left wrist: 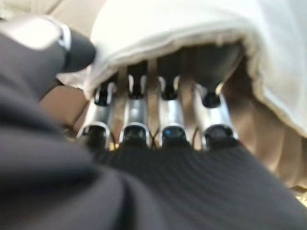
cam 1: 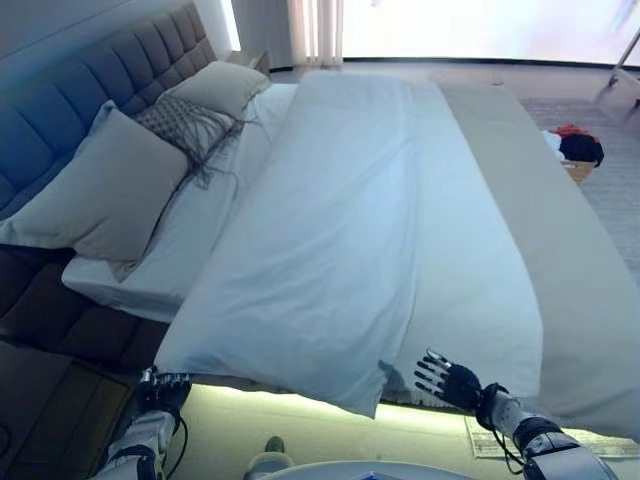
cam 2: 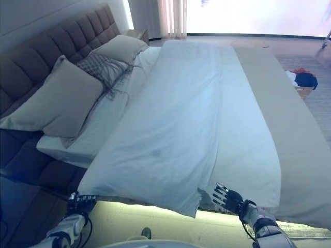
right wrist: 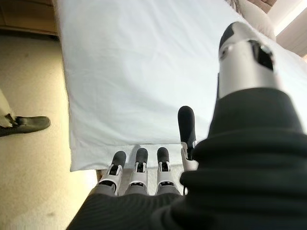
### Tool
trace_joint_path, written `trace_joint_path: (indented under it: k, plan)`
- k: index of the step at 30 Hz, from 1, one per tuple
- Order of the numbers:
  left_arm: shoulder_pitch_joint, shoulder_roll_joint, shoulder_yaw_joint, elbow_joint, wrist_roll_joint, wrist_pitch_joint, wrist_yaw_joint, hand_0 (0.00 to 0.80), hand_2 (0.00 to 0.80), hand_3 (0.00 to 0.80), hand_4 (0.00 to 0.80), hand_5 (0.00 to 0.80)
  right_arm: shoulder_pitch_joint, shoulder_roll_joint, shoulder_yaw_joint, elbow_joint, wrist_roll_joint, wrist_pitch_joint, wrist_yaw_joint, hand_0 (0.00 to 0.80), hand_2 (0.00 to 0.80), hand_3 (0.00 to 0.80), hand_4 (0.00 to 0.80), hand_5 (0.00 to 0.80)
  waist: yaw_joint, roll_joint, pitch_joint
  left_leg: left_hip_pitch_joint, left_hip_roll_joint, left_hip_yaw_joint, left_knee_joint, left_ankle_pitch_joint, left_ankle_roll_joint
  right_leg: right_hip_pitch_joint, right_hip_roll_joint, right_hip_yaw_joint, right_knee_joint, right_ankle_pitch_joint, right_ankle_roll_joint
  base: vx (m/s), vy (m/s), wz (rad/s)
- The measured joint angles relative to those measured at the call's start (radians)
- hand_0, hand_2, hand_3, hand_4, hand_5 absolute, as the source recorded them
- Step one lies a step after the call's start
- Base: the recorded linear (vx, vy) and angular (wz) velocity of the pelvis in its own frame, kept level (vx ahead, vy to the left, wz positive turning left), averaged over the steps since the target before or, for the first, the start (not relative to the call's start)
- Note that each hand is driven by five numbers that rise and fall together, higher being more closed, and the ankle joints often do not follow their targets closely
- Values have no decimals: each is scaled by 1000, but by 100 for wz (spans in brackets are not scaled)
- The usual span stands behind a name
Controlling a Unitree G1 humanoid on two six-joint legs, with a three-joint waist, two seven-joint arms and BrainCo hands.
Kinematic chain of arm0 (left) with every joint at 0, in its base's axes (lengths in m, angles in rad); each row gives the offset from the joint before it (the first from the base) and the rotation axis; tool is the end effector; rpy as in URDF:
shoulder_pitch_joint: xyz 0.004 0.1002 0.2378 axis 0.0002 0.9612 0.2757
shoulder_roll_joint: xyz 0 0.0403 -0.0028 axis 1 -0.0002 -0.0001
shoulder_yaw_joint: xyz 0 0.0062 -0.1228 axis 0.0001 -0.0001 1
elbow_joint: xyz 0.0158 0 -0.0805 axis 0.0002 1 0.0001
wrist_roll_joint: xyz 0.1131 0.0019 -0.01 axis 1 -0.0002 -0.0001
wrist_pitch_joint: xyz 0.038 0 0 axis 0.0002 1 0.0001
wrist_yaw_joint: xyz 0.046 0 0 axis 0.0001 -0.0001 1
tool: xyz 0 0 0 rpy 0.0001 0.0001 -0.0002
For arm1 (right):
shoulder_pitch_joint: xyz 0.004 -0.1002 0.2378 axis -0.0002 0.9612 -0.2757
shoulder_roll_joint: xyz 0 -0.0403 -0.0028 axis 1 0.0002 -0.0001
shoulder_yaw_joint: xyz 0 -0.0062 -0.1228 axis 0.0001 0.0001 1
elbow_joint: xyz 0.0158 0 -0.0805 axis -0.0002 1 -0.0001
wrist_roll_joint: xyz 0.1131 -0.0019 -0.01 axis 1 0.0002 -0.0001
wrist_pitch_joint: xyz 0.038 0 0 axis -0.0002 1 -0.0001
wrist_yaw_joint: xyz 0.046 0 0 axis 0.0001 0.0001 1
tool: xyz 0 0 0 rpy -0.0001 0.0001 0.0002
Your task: Make the bed neatly
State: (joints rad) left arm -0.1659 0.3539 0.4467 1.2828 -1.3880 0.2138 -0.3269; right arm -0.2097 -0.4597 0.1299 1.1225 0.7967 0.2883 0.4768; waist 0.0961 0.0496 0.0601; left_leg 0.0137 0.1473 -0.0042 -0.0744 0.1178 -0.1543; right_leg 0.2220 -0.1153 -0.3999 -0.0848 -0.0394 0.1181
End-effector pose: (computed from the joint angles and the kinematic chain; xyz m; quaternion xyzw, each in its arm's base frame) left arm 0.1278 0.2968 -0.1119 -0.6256 0.1698 0.3378 0.6824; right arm 0.1664 -0.2947 -0.0929 0.2667 0.4517 -0.0107 0.8513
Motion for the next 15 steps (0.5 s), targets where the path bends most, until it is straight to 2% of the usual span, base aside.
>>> trace_joint_path:
  k: [2, 5, 7, 8, 11, 15]
  plan:
    - [-29, 1, -42, -7, -7, -12, 0, 800, 800, 800, 800, 800, -8, -4, 4, 1, 3, -14, -2, 0, 0, 0, 0, 0, 5, -12, 34, -59, 1, -6, 49, 0, 0, -34, 6, -20, 36, -12, -6, -342, -41, 33]
    - [-140, 12, -118, -34, -68, -32, 7, 800, 800, 800, 800, 800, -83, -8, 54, 2, 35, -47, -20, 0, 0, 0, 0, 0, 11, -19, 150, -208, 17, -22, 178, 0, 0, -158, -7, -54, 221, -88, -29, -279, 76, 47]
    - [-200, 22, -141, -49, -115, -38, 7, 800, 800, 800, 800, 800, -141, -10, 76, -13, 62, -54, -46, 0, 0, 0, 0, 0, 27, -41, 227, -258, 17, -22, 228, -2, 3, -241, -44, -54, 383, -158, -38, -182, 179, 24]
    - [-219, 24, -155, -64, -134, -47, 8, 800, 800, 800, 800, 800, -169, -11, 78, -24, 64, -58, -52, 0, 0, 0, 0, 0, 28, -52, 260, -274, 11, -21, 246, -14, 13, -275, -68, -53, 451, -191, -42, -160, 191, 17]
    - [-243, 24, -177, -123, -180, -75, 16, 800, 800, 800, 800, 800, -225, -19, 78, -85, 81, -61, -58, 0, 0, 0, 0, 0, 28, -73, 329, -359, 2, -19, 344, -54, 26, -369, -118, -39, 605, -251, -48, -142, 174, 7]
    - [-266, 26, -186, -152, -257, -142, 44, 800, 800, 800, 800, 800, -262, -36, 80, -123, 79, -60, -51, 0, 0, 0, 0, 0, 30, -73, 388, -468, 0, -21, 454, -78, 34, -473, -143, -18, 722, -282, -61, -124, 125, 1]
